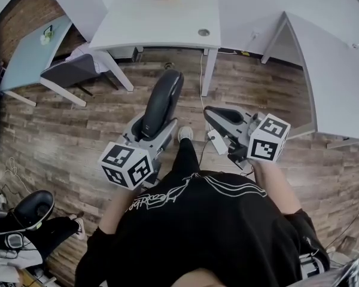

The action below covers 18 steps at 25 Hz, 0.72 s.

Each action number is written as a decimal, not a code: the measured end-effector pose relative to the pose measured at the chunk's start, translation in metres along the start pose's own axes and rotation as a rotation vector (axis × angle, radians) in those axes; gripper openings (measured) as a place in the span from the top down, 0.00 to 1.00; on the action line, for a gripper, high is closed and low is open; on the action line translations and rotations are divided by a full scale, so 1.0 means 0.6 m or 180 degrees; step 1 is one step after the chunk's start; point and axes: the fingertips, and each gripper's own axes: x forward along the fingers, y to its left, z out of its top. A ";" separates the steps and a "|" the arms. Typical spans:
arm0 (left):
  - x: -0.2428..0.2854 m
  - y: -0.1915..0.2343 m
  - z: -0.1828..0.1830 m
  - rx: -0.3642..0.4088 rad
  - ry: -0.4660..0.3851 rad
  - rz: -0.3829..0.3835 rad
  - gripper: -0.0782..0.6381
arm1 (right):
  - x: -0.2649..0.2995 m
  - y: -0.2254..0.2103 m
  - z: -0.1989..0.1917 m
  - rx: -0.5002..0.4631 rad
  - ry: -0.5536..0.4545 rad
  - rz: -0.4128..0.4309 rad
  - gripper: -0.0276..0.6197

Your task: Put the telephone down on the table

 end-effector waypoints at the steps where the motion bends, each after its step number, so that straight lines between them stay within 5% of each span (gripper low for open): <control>1: 0.003 0.007 0.002 0.0001 -0.0001 0.0003 0.49 | 0.006 -0.004 0.002 -0.0012 0.0005 0.0002 0.90; 18: 0.184 0.245 0.066 -0.0249 0.0201 -0.0019 0.49 | 0.197 -0.229 0.074 0.0235 0.0198 -0.0067 0.90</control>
